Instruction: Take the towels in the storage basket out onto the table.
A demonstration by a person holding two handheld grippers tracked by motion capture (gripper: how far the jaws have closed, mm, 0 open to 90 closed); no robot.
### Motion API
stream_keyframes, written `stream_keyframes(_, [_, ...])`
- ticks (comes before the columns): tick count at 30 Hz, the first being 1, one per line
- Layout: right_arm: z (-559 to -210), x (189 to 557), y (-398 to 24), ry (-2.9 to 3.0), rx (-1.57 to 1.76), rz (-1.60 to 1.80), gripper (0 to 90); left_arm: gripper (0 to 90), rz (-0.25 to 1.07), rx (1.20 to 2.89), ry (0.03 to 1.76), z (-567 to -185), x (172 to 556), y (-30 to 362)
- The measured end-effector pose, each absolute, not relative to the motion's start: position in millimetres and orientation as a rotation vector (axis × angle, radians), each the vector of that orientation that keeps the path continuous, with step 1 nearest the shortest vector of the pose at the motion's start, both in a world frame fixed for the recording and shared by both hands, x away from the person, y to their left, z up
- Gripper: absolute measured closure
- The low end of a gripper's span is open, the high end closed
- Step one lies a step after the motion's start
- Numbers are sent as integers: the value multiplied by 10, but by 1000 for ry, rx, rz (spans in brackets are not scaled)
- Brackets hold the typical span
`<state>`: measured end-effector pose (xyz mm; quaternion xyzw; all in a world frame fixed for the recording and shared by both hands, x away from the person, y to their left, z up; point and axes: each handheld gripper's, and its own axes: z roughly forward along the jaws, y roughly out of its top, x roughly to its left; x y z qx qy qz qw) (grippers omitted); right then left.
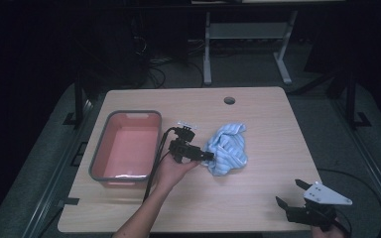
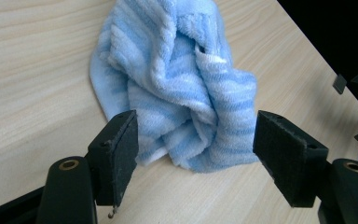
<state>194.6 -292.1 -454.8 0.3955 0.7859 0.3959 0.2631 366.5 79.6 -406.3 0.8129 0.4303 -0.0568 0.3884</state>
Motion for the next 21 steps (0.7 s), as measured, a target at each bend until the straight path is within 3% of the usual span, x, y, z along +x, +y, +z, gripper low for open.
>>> stream_keyframes(21, [-4565, 1968, -2924, 2131, 1087, 1069, 136, 296, -150, 2057, 1090, -4166, 3489, 919])
